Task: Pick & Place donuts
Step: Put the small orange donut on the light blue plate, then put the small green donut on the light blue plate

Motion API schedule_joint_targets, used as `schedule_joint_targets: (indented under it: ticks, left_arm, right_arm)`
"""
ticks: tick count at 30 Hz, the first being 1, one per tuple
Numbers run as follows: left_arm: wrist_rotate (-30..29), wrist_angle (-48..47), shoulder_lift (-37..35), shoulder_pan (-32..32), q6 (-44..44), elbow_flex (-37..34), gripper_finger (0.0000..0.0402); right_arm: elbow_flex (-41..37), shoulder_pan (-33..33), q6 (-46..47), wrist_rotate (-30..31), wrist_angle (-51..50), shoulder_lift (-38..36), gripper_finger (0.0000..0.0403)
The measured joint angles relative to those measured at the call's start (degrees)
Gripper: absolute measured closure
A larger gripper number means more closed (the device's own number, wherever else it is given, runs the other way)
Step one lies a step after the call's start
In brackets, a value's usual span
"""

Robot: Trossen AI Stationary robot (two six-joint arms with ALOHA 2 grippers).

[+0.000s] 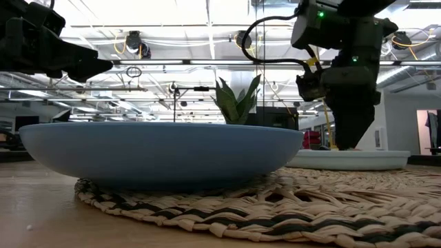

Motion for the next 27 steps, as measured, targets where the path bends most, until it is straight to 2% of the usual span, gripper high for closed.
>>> schedule_joint_targets:
  ticks: [3, 14, 18, 27]
  left_arm:
    - [0.00, 0.00, 0.00, 0.01, 0.00, 0.00, 0.0096]
    - [0.00, -0.04, 0.00, 0.01, 0.00, 0.00, 0.0096]
    - [0.02, -0.04, 0.01, 0.01, 0.00, -0.01, 0.0096]
    - [0.01, 0.01, 0.00, 0.01, 0.00, -0.01, 0.0096]
  right_arm:
    - [0.00, -1.04, 1.59, -1.72, -0.22, -1.44, 0.0215]
    - [0.00, -1.87, 2.18, 0.34, 0.01, -6.79, 0.0216]
    - [0.00, -1.87, -0.74, 0.57, 0.74, -7.38, 0.0216]
    - [0.00, -1.84, -8.34, 6.55, 0.60, -7.63, 0.0216]
